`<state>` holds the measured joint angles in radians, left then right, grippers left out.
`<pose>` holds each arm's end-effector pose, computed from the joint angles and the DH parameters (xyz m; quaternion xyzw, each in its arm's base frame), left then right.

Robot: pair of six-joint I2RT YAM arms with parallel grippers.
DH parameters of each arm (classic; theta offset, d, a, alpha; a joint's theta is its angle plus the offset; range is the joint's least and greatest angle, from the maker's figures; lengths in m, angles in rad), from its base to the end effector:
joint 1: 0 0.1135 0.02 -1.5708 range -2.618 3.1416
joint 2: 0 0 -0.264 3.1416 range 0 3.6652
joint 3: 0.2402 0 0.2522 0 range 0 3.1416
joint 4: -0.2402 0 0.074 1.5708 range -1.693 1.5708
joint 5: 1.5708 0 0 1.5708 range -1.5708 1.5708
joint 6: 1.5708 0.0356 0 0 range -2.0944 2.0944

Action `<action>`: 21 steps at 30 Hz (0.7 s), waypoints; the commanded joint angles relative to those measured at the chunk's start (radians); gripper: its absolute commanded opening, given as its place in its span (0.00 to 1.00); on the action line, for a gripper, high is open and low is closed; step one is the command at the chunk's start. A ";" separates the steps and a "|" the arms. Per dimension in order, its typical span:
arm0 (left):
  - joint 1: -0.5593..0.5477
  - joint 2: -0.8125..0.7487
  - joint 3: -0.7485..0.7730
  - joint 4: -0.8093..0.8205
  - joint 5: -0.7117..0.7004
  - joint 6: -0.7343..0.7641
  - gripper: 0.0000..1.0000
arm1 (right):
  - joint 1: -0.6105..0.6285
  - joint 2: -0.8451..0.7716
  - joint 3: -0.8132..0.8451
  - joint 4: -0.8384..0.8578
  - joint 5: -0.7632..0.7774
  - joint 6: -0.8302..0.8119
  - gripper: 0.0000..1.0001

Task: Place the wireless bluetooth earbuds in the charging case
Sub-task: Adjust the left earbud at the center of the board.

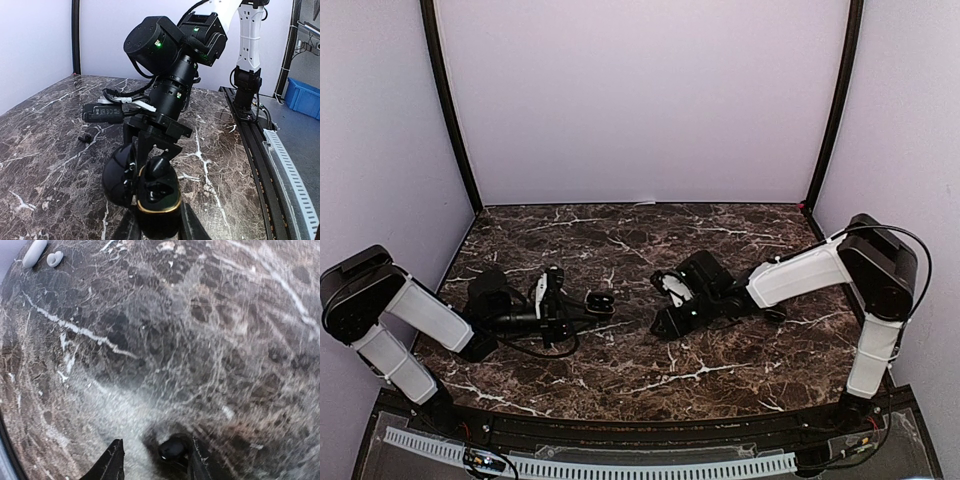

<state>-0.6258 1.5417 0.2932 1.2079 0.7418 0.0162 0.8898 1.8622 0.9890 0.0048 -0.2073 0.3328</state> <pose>0.1861 -0.1642 0.1600 0.4503 0.5587 -0.4431 0.5373 0.2269 0.2917 0.1341 -0.2910 0.8882 0.2759 0.2245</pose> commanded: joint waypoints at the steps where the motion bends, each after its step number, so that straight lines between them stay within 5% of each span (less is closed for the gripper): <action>1: 0.005 -0.034 0.009 -0.008 0.004 0.014 0.00 | 0.008 -0.048 -0.040 -0.033 -0.082 0.049 0.41; 10: 0.005 -0.038 0.011 -0.017 -0.001 0.022 0.00 | 0.008 -0.062 -0.023 -0.093 -0.099 0.077 0.33; 21: 0.005 -0.040 0.012 -0.025 0.003 0.022 0.00 | 0.008 -0.077 -0.044 -0.016 -0.248 0.101 0.35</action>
<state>-0.6258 1.5364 0.2932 1.1931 0.7406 0.0246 0.8902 1.8248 0.9489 -0.0494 -0.3935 0.4259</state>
